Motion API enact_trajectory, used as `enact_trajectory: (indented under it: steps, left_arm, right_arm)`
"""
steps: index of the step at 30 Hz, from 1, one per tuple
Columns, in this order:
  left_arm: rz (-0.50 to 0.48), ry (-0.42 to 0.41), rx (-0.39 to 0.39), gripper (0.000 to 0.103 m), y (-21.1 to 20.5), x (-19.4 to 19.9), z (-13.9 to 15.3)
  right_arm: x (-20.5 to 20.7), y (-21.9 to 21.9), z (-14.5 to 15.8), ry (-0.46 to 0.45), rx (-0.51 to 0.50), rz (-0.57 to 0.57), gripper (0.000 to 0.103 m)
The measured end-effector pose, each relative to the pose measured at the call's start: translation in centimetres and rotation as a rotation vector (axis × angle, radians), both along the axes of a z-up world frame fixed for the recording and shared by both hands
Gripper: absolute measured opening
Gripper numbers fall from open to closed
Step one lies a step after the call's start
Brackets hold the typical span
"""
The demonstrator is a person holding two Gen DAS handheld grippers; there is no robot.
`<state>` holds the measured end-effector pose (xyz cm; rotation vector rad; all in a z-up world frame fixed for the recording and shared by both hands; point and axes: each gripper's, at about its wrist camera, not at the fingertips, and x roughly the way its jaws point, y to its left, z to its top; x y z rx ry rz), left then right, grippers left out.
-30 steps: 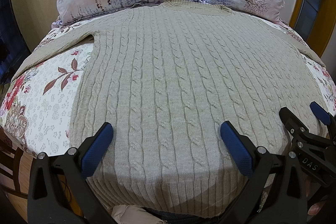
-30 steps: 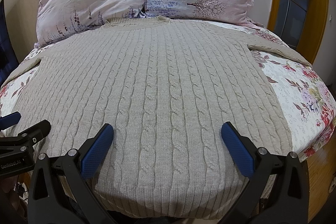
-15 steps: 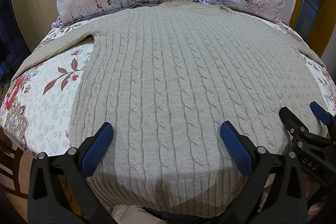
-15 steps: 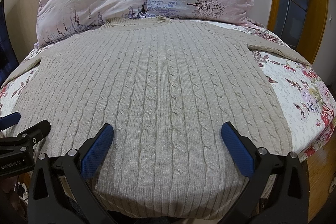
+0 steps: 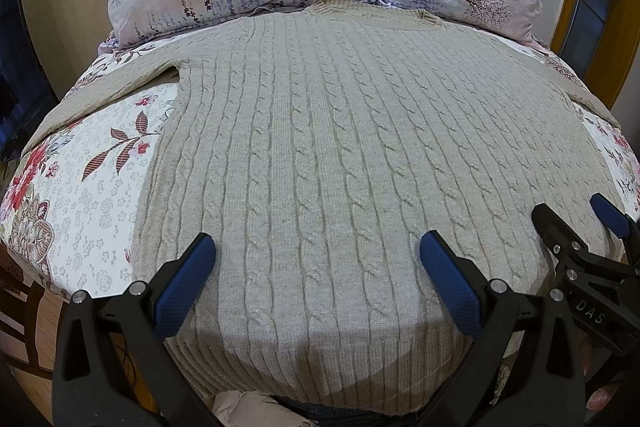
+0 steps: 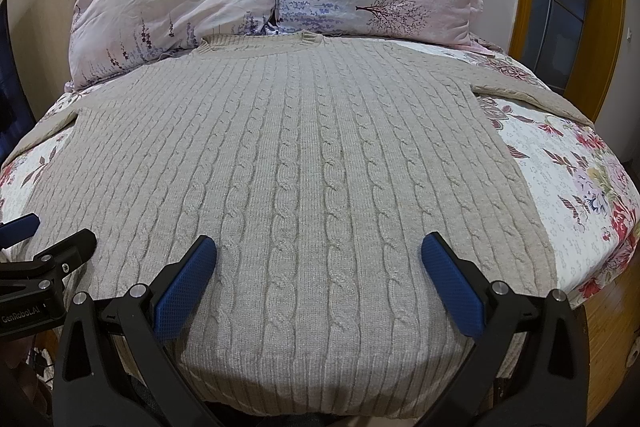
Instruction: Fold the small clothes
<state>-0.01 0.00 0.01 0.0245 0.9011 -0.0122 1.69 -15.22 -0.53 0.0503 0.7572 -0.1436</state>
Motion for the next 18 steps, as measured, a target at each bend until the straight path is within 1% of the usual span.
enact_trajectory:
  steps: [8, 14, 18]
  left_arm:
    - [0.000, 0.001, 0.000, 0.101, 0.00, 0.00, 0.00]
    - [0.000, 0.000, 0.000, 0.101, 0.00, 0.00, 0.00]
    - [-0.001, 0.001, 0.001, 0.101, 0.00, 0.00, 0.00]
  right_arm:
    - [-0.22, -0.12, -0.01, 0.005, 0.000, 0.007, 0.102]
    - [0.29, -0.21, 0.26, 0.014, 0.001, 0.032, 0.102]
    - [0.34, -0.19, 0.08, 0.003, -0.002, 0.050, 0.102]
